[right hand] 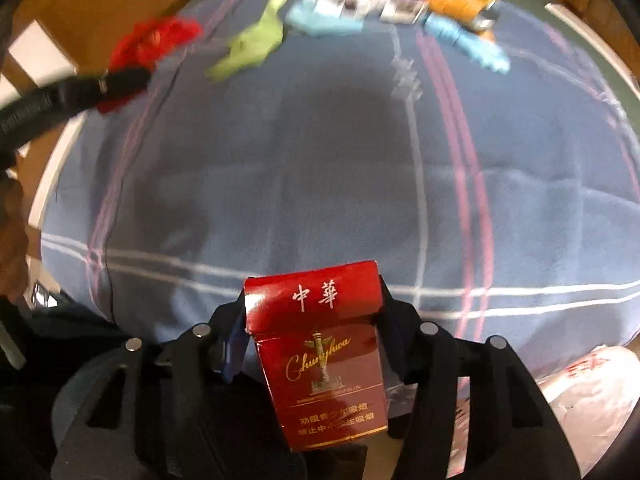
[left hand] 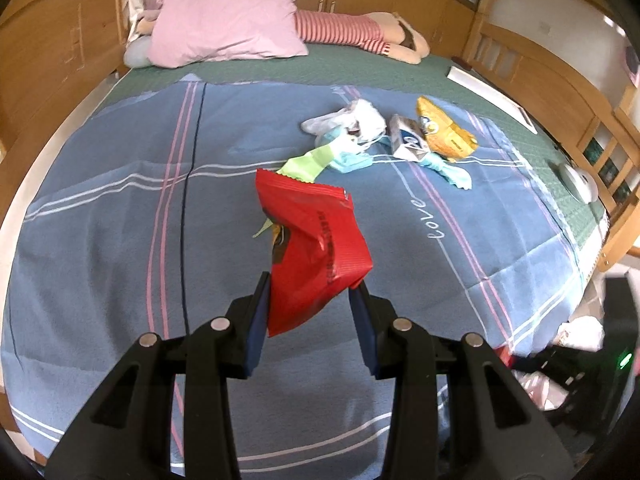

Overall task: Collect trash
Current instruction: 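Carry both items over the white basket and open both tools, then grasp the yellow snack bag with the right tool while the left tool reaches for the green crane, then grasp the green paper crane with the left tool and lift it, then carry the crane and snack bag over the white basket and open both tools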

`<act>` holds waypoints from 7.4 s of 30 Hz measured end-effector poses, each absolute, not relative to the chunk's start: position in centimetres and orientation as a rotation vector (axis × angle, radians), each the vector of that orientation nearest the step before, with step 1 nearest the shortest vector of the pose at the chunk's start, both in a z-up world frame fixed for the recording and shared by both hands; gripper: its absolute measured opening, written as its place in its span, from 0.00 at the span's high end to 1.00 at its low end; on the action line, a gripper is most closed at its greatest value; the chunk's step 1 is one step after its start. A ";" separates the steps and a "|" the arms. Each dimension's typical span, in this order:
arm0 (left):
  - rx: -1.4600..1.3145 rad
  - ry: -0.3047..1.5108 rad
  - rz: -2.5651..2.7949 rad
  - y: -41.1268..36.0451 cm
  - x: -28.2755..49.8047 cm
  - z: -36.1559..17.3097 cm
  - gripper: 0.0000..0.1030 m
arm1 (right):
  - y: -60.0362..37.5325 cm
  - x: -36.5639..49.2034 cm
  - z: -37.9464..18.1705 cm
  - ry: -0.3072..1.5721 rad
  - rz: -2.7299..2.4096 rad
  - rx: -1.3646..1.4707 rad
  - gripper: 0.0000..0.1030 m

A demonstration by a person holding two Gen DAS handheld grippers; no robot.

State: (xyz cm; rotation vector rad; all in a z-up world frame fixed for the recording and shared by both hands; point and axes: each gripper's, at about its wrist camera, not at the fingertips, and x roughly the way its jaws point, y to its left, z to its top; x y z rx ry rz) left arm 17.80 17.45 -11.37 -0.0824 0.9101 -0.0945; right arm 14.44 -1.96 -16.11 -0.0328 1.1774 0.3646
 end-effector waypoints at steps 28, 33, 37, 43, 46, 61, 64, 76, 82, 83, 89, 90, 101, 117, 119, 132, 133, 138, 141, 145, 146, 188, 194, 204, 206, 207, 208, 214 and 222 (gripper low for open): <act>0.157 1.163 -1.055 -11.8 4.9 -12.9 0.19 | -32.2 2.6 -5.0 0.875 -0.311 0.410 0.25; 0.104 1.057 -0.764 -5.6 11.8 -10.0 0.13 | -31.7 4.8 -6.4 0.921 -0.255 0.435 0.25; 0.103 0.907 -0.239 4.3 20.9 -9.3 0.13 | -30.4 6.3 -7.2 0.937 -0.217 0.434 0.25; -0.038 0.938 -0.013 14.7 29.9 -14.8 0.13 | -25.2 12.3 -7.4 0.975 -0.113 0.346 0.25; -0.011 0.948 -0.013 15.2 31.6 -16.6 0.13 | -21.6 15.8 -7.4 0.975 -0.030 0.309 0.25; -0.181 1.064 -0.096 15.9 25.3 -13.6 0.78 | -6.4 38.1 -10.8 0.883 0.029 -0.080 0.23; -0.205 1.046 -0.092 16.7 23.1 -13.1 0.79 | -5.2 40.3 -13.4 0.954 0.019 -0.135 0.37; -0.266 1.028 -0.064 20.0 21.9 -12.2 0.88 | -3.2 30.5 -12.1 1.081 0.379 -0.195 0.95; -0.326 1.046 0.002 22.3 21.4 -12.9 0.88 | -2.4 24.8 -10.8 1.075 0.580 -0.209 0.32; -0.329 1.049 0.005 22.5 21.4 -13.1 0.88 | -3.0 24.9 -10.2 1.052 0.590 -0.156 0.30; -0.398 1.046 0.016 23.7 21.9 -13.6 0.81 | -4.2 27.7 -12.6 1.090 0.355 -0.097 0.30; -0.407 1.037 0.014 23.9 21.9 -13.5 0.76 | -4.2 28.1 -13.7 1.121 0.350 -0.068 0.30; -0.503 1.054 -0.039 22.4 24.2 -14.3 0.21 | -3.0 27.5 -17.4 1.177 0.384 0.049 0.71; -0.220 0.830 -0.016 18.8 23.7 -10.0 0.12 | -9.3 20.6 -14.2 1.047 0.147 0.116 0.75; -0.190 0.919 -0.050 17.8 24.8 -11.5 0.12 | -9.8 20.0 -14.4 1.058 0.131 0.131 0.75; -0.508 1.040 -0.091 21.5 26.6 -15.0 0.12 | -11.4 18.3 -14.5 1.080 0.110 0.209 0.75; -0.450 1.047 -0.094 20.6 26.7 -15.1 0.12 | -11.3 18.4 -14.6 1.083 0.113 0.208 0.75; -0.148 1.134 -0.115 14.9 27.2 -17.0 0.12 | -10.5 18.3 -15.2 1.101 0.121 0.196 0.75; -0.018 1.173 -0.104 13.1 27.0 -18.6 0.39 | -10.2 18.2 -15.2 1.103 0.121 0.189 0.75; -0.007 1.185 -0.105 13.2 26.8 -19.1 0.76 | -9.8 17.9 -15.0 1.093 0.121 0.173 0.75; -0.011 1.158 -0.101 13.4 26.6 -18.5 0.76 | -9.7 17.8 -14.9 1.089 0.121 0.168 0.75; -0.011 0.838 -0.405 10.1 19.7 -9.3 0.77 | -17.4 10.9 -7.7 0.992 0.086 0.161 0.75; -0.054 0.801 -0.756 5.7 15.5 -7.0 0.77 | -22.6 4.6 -8.5 1.100 -0.066 0.075 0.73; 0.047 0.968 -1.183 -6.8 7.1 -9.4 0.77 | -31.2 -1.3 -8.8 1.010 -0.283 0.358 0.34; 0.104 1.018 -1.250 -9.1 5.1 -10.8 0.73 | -33.4 -1.7 -6.8 0.915 -0.358 0.422 0.33; 0.160 1.061 -1.281 -10.5 3.8 -12.0 0.54 | -33.8 -1.5 -6.2 0.899 -0.371 0.419 0.33; 0.202 1.072 -1.271 -11.3 3.1 -12.5 0.22 | -33.8 -1.2 -6.0 0.897 -0.375 0.410 0.33; 0.146 1.018 -1.079 -7.7 7.0 -11.4 0.12 | -32.7 1.6 -6.4 0.906 -0.320 0.418 0.33; -0.036 0.939 -0.229 11.6 19.8 -8.3 0.11 | -21.8 14.0 -6.7 0.944 -0.055 0.306 0.33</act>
